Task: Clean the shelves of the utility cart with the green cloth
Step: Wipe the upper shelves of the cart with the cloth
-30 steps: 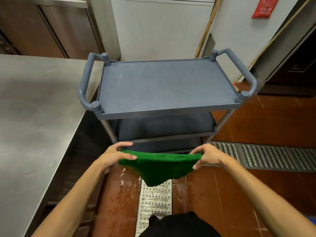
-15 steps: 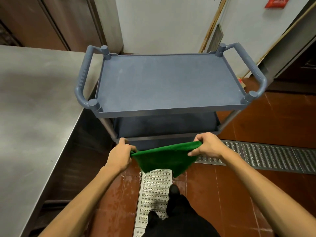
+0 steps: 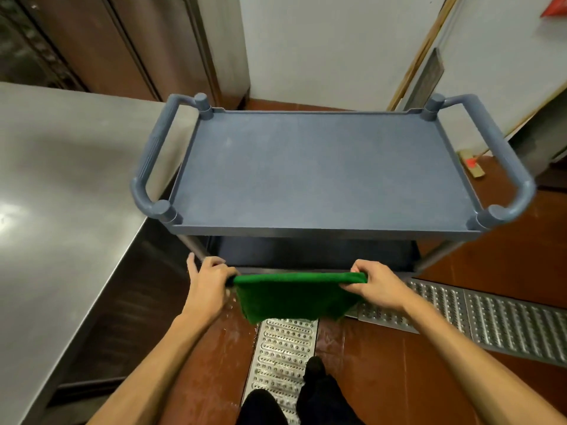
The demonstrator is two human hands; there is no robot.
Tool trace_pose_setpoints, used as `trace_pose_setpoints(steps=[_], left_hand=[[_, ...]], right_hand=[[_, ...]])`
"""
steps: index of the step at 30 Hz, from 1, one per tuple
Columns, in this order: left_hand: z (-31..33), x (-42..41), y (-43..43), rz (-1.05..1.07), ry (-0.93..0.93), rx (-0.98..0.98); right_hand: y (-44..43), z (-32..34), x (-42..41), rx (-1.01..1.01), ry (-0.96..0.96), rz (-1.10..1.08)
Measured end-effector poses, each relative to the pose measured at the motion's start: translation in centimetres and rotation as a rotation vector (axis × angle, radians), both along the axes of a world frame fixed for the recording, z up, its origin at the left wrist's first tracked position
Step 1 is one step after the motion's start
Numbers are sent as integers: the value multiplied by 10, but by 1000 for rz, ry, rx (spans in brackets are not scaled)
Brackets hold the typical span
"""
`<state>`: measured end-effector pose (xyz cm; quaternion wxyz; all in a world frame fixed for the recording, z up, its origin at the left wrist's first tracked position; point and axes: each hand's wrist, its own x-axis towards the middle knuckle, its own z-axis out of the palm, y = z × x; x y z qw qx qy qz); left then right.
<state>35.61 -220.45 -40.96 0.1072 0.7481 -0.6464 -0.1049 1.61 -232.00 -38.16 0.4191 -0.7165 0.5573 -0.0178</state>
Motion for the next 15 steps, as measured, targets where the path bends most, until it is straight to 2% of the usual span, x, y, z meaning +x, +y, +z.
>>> trace_pose_setpoints(steps=[1, 4, 9, 12, 15], left_hand=[[-7, 4, -3, 18, 38, 37], [-26, 9, -12, 107, 320, 74], [-80, 21, -42, 202, 514, -51], [-123, 32, -65, 303, 646, -142], [-166, 36, -89, 394, 820, -150]], right_hand=[[-6, -8, -1, 10, -13, -11], [-19, -35, -3, 16, -74, -71], [-48, -76, 17, 80, -185, -96], [-64, -109, 33, 177, -296, -141], [-72, -143, 48, 386, -526, -276]])
